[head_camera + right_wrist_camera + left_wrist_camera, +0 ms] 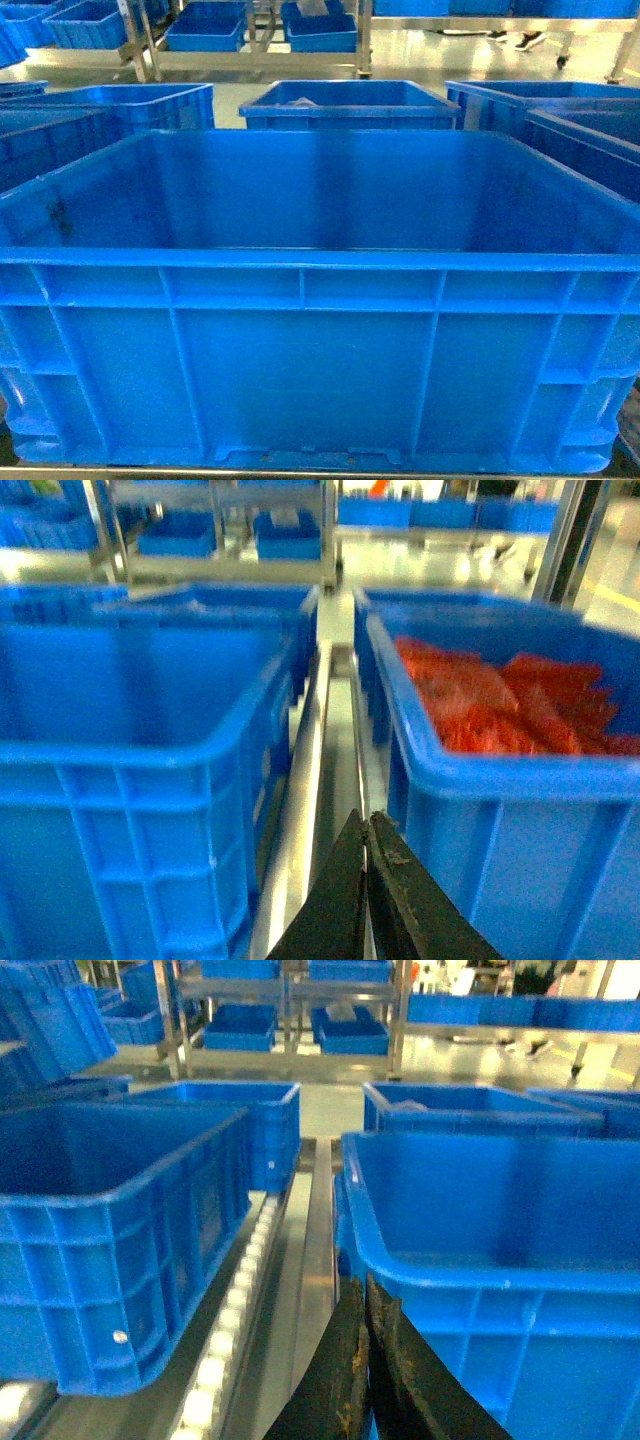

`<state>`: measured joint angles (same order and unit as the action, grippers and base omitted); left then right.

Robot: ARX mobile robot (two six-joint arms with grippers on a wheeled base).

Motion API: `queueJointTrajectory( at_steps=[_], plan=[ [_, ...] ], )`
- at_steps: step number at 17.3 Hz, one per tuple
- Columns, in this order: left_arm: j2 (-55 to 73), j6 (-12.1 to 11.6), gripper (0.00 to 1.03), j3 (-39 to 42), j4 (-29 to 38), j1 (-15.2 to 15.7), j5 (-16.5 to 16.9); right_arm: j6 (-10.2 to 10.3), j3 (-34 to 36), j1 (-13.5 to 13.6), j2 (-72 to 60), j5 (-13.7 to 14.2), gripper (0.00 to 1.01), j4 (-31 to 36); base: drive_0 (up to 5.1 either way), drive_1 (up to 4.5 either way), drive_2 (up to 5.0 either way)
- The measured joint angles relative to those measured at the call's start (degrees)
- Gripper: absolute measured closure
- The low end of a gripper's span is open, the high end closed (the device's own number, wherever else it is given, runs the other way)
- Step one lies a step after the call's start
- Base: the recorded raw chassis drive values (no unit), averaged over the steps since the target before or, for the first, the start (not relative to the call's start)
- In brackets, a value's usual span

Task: Place box next to blue box on left shelf

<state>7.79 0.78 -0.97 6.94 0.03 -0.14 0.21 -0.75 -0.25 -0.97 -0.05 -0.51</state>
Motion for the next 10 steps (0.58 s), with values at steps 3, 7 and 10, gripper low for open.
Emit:
queueJointTrajectory(
  at_steps=[3,7,10],
  plan=[
    [-6.4,-0.1,1.00,0.0,-7.7,0.0,0.1,0.0,-0.1,0.0,0.7,0.2,1.00,0.5,0.0,0.00,0.0],
    [-7.2,-0.2,0.81,0.0,-7.3,0.0,0.1,-0.1,0.0,0.2,0.7,0.0,0.75,0.2,0.0,0.00,0.0],
    [-7.2,-0.2,0.08,0.0,-7.3,0.0,0.1,-0.1,0.0,0.2,0.7,0.0,0.01,0.2,0.0,0.00,0.0]
  ],
)
